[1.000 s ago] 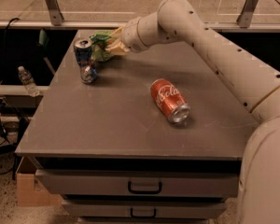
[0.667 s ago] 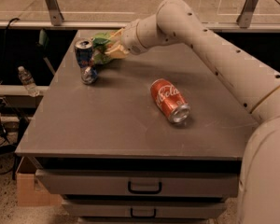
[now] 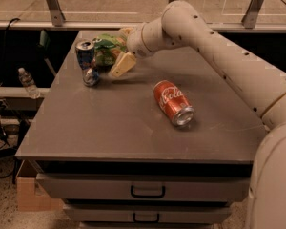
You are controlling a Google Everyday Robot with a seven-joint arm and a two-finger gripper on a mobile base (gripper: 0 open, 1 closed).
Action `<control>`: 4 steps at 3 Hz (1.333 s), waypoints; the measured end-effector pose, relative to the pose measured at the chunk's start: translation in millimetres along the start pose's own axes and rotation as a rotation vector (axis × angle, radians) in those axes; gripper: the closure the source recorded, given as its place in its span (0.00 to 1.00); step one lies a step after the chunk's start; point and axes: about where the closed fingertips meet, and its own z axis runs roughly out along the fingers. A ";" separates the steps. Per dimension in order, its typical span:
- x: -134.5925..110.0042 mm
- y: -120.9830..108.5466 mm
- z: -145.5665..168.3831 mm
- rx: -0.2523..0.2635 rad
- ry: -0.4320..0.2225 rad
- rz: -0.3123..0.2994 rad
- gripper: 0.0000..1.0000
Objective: Move green rice chip bag near redbull can
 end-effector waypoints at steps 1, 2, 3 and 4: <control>27.4 -22.6 -34.6 0.071 0.057 0.015 0.00; 47.0 -59.7 -99.0 0.176 0.030 0.060 0.00; 47.3 -94.4 -204.4 0.339 -0.024 0.113 0.00; 55.5 -96.8 -222.5 0.363 -0.021 0.126 0.00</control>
Offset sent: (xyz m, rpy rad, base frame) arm 0.0320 -0.2535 0.1134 0.1808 -0.1264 -0.3482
